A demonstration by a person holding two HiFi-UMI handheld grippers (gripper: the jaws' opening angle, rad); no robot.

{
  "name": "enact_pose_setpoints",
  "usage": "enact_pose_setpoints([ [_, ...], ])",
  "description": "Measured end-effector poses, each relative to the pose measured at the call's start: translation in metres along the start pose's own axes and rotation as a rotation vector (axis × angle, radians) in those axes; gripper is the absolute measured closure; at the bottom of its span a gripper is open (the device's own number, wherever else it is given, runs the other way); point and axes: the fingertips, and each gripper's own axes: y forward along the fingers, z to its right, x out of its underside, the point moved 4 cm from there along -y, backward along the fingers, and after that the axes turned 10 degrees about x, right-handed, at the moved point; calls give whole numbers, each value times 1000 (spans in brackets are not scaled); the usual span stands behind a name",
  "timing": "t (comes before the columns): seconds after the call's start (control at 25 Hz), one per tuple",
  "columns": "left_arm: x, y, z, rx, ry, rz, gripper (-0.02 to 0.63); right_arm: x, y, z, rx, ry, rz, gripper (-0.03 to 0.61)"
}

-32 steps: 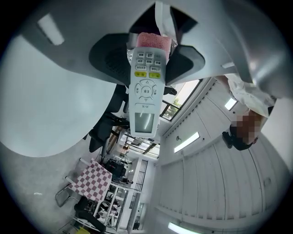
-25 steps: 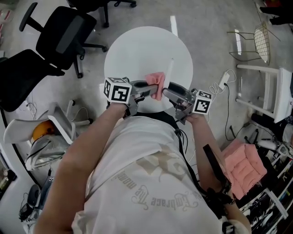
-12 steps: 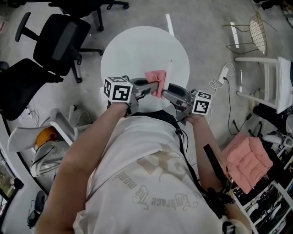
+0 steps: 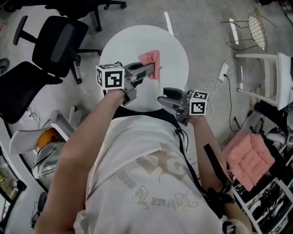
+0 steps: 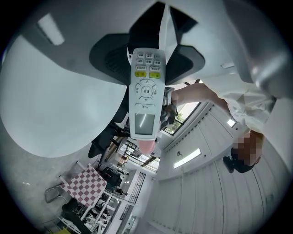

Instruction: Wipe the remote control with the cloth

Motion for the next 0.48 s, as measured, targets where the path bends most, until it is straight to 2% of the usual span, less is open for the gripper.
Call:
enact_pose_setpoints([
  [0.16, -6, 0, -2, 6, -16, -19, 594, 1, 1, -3, -11, -15, -13, 331],
  [0.4, 39, 4, -6, 0, -103, -122, 594, -17, 4, 5, 2, 23, 72, 331],
  [0.48, 52, 3, -9, -8, -137, -129, 594, -24, 6, 12, 12, 43, 95, 331],
])
